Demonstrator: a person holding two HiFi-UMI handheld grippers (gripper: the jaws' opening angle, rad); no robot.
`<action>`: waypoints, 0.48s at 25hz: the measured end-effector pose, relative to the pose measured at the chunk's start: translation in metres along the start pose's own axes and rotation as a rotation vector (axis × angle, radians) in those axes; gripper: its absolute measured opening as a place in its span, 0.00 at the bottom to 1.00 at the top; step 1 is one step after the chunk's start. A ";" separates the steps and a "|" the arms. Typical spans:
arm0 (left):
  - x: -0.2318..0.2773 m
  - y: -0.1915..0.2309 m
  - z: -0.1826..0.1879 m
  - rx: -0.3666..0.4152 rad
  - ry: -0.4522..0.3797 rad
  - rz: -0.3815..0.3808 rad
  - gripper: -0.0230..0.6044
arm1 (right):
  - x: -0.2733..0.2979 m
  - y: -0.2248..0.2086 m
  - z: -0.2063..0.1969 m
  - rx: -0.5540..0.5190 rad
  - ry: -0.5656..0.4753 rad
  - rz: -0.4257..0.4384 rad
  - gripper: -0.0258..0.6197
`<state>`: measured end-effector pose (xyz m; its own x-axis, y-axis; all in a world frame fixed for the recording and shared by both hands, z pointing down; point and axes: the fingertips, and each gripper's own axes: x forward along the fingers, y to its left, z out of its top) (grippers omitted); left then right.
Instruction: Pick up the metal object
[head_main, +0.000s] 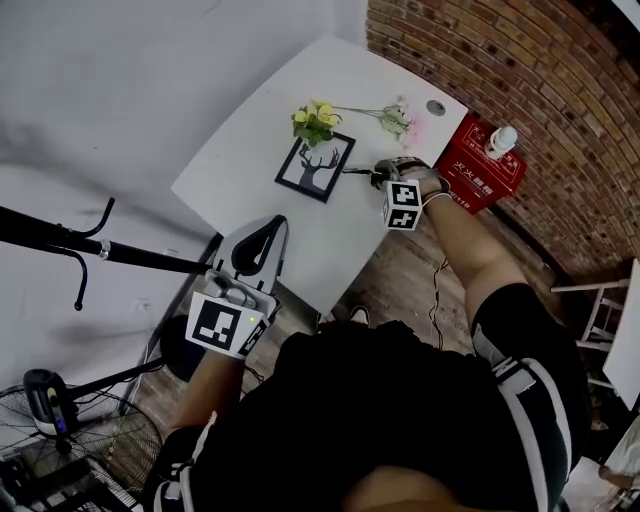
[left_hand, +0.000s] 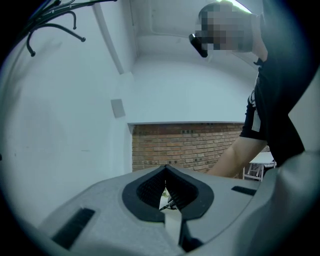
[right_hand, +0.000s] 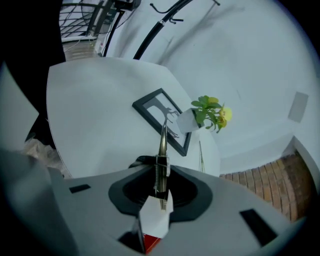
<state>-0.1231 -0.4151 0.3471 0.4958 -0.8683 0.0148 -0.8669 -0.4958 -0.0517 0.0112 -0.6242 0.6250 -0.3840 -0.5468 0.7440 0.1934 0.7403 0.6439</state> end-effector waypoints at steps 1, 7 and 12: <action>0.000 -0.001 0.001 0.002 -0.003 -0.008 0.05 | -0.007 -0.001 0.002 0.039 -0.017 -0.008 0.17; 0.013 -0.012 0.008 0.002 -0.033 -0.073 0.05 | -0.079 -0.026 0.027 0.433 -0.235 -0.082 0.17; 0.027 -0.029 0.030 0.017 -0.094 -0.145 0.05 | -0.169 -0.039 0.040 0.813 -0.514 -0.140 0.17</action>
<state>-0.0829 -0.4241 0.3188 0.6191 -0.7821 -0.0703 -0.7852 -0.6151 -0.0723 0.0321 -0.5455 0.4670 -0.7409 -0.5556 0.3774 -0.4927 0.8314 0.2567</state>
